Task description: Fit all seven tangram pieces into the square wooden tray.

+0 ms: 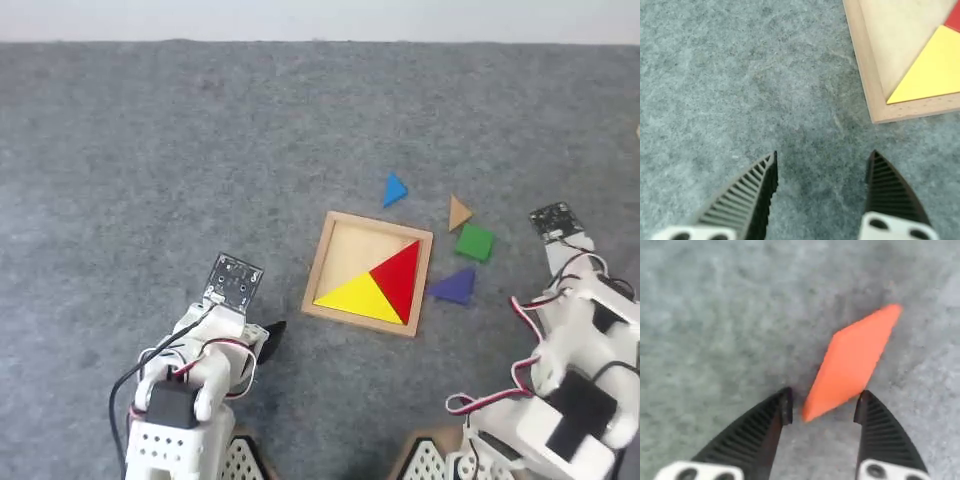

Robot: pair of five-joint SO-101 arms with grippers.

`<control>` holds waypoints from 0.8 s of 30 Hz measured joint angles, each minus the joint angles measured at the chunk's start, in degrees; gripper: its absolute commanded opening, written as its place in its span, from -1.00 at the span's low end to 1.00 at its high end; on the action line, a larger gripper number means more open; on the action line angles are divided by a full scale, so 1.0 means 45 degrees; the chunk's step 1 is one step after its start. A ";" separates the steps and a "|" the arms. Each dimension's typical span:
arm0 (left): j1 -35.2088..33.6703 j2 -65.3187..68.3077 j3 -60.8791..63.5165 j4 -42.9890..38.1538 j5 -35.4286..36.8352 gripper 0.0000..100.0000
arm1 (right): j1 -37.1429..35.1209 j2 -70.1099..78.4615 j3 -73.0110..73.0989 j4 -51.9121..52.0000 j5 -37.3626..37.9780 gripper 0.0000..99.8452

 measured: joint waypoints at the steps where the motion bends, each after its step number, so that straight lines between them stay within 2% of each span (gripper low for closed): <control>1: 0.0000 0.0000 0.0000 0.0000 0.0000 -0.44 | -0.0059 0.0000 0.0000 0.0039 0.0000 -0.55; 7: 0.0000 0.0000 0.0000 0.0000 0.0000 -0.44 | -0.0098 -0.0078 0.0000 0.0117 -0.0156 -0.55; 10: 0.0000 0.0000 0.0000 0.0000 0.0000 -0.44 | -0.0098 -0.0078 -0.0215 0.0488 -0.1035 -0.55; 17: 0.0000 0.0000 0.0000 0.0000 0.0000 -0.44 | -0.0625 -0.0078 -0.2481 0.3184 -0.3341 -0.55; 24: 0.0000 0.0000 0.0000 0.0000 0.0000 -0.44 | -0.1328 0.0000 -0.3145 0.3868 -0.3927 -0.55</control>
